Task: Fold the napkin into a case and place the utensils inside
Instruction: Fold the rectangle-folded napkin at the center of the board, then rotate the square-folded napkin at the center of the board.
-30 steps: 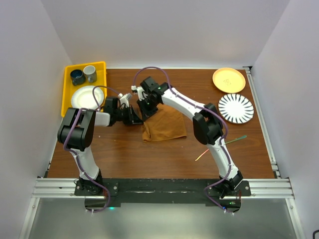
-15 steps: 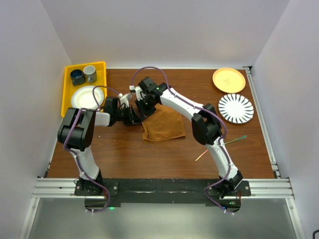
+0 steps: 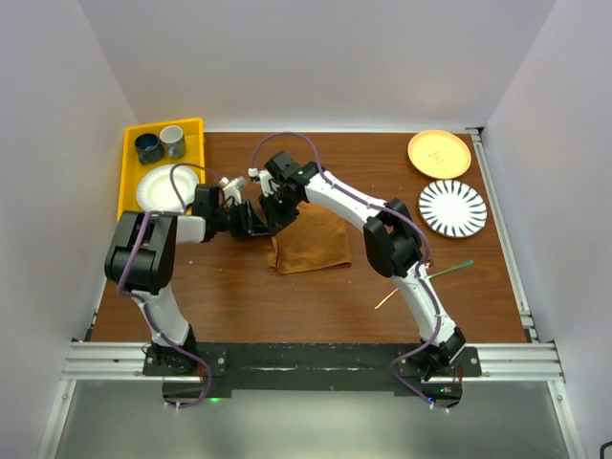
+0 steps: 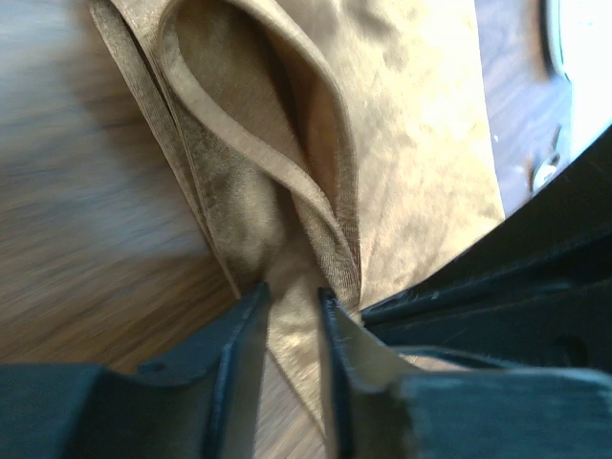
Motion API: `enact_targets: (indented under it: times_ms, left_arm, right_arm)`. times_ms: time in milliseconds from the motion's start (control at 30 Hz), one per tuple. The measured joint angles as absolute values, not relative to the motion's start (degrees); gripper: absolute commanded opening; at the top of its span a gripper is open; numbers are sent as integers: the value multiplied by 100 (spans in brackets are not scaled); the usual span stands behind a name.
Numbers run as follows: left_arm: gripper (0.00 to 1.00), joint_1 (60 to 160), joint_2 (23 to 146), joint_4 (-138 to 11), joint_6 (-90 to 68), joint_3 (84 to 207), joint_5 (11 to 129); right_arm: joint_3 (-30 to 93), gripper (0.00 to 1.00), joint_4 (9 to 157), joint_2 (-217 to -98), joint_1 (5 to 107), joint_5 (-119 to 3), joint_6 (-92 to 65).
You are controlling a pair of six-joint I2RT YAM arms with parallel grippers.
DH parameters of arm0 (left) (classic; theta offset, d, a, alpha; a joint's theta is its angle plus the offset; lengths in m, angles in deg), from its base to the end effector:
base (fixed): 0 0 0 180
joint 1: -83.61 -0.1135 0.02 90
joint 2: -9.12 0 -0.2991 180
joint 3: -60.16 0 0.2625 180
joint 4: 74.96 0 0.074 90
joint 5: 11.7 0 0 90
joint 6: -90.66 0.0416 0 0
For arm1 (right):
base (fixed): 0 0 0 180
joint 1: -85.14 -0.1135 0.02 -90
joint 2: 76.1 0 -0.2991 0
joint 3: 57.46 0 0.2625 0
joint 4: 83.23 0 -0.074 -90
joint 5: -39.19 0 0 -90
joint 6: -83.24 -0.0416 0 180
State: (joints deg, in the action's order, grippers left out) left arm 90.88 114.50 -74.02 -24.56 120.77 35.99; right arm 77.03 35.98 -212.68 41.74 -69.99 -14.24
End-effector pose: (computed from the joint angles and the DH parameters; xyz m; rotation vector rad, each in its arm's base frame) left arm 0.3524 -0.0732 0.1420 -0.0010 2.3883 -1.1451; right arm 0.3911 0.3887 0.2087 -0.9617 2.6008 0.7098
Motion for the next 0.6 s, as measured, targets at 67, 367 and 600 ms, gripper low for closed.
enact_targets:
  times_ms: [67, 367, 600]
  left_arm:
    - [46, 8924, 11269, -7284, -2353, 11975, 3608]
    - [65, 8085, 10250, -6366, -1605, 11555, 3461]
    - [63, 7877, 9463, -5804, -760, 11590, 3466]
  right_arm:
    - [7703, 50, 3605, -21268, 4174, -7048, -1422]
    - [7703, 59, 3515, -21089, 4253, -7093, -1092]
    - [7211, 48, 3491, -20643, 4452, -6578, -675]
